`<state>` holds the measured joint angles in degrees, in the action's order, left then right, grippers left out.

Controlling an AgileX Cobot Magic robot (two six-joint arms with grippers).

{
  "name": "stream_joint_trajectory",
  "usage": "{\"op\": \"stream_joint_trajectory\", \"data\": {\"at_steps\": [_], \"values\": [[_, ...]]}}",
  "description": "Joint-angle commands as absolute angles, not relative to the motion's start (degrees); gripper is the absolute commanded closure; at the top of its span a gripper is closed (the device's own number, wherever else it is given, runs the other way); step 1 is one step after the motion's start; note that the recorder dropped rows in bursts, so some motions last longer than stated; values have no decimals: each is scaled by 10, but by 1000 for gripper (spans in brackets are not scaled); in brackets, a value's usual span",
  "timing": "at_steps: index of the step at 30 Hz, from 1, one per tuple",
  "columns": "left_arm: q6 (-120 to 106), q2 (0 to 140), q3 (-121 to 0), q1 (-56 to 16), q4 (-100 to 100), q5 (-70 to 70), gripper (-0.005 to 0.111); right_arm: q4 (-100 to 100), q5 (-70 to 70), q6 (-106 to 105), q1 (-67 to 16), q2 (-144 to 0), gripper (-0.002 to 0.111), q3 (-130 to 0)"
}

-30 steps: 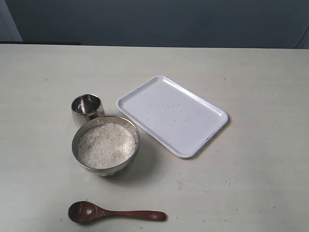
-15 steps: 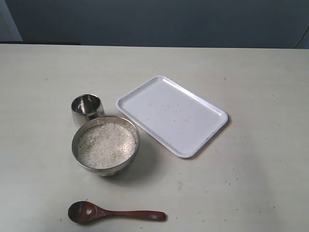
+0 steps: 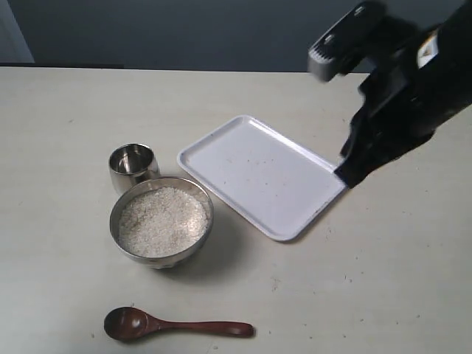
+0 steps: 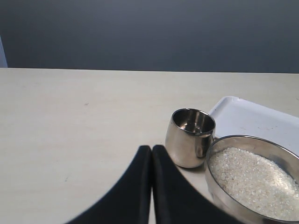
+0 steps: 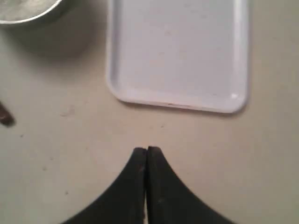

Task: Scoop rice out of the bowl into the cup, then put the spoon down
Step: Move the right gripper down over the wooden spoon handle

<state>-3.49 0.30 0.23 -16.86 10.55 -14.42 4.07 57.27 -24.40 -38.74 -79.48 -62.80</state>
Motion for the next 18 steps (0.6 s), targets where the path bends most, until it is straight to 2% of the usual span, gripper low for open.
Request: {"op": "stream_joint_trajectory", "data": {"at_steps": [1,10,14,15,16,18], "values": [[-31,0,0,-172,105,-135,106,38,583,-249,-490,-857,109,-632],[-31,0,0,-172,105,-135,106,-21,622,-249,-668,-935,109,-632],[-31,0,0,-172,105,-135,106,-16,622,-249,-687,-953,109,-632],[-31,0,0,-172,105,-135,106,-14,622,-249,-687,-958,105,-632],[-31,0,0,-172,105,-135,106,-11,616,-249,-687,-964,97,-632],[-31,0,0,-172,105,-135,106,-8,608,-249,-687,-976,73,-632]]}}
